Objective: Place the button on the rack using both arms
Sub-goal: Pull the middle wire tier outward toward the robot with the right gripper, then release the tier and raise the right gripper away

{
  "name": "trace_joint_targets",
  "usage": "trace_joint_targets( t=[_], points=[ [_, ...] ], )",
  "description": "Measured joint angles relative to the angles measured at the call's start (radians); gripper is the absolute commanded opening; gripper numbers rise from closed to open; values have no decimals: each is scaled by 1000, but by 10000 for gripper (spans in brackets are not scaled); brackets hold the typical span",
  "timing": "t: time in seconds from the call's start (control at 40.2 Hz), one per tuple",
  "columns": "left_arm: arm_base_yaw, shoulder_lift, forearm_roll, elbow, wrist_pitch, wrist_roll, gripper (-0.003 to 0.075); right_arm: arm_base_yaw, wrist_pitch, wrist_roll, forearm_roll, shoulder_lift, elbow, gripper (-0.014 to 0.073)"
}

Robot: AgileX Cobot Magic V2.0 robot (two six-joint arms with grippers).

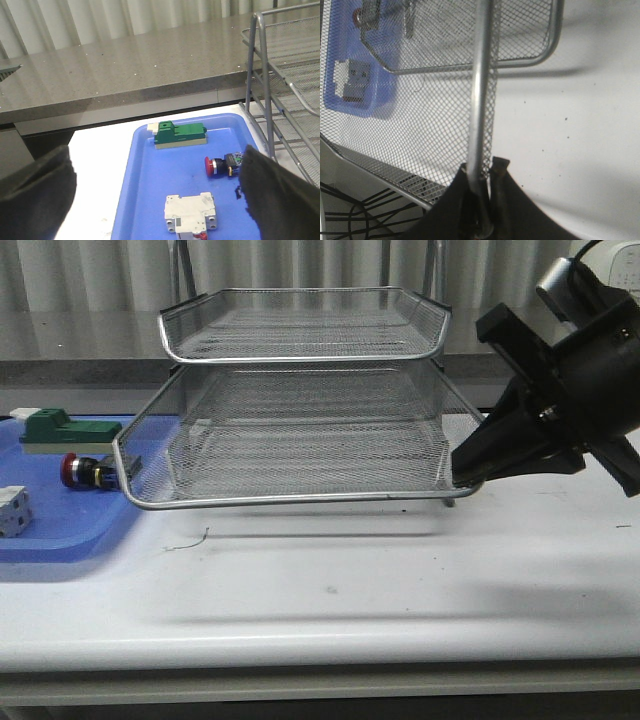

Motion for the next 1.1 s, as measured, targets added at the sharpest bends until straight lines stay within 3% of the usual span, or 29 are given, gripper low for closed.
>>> trace_joint_targets(
  t=[0.149,0.199,0.398,0.473,0.672,0.747,0.871,0.996,1.095],
  points=[
    [0,0,0,0,0,0,629,0,0,-3,2,-11,11,80],
    [0,0,0,0,0,0,629,0,0,-5,2,-13,13,122],
    [0,0,0,0,0,0,629,0,0,-9,-17,-17,21,485],
    [0,0,0,0,0,0,629,-2,0,-35,-19,-20,24,521],
    [0,0,0,0,0,0,629,-2,14,-75,-10,-126,28,512],
    [0,0,0,0,0,0,629,-2,23,-77,-10,-195,28,450],
    [0,0,0,0,0,0,629,-2,34,-64,-52,-290,11,247],
    [0,0,0,0,0,0,629,-2,48,2,-196,-352,-52,73],
    [0,0,0,0,0,0,629,-2,62,99,-358,-378,-110,1]
  ],
)
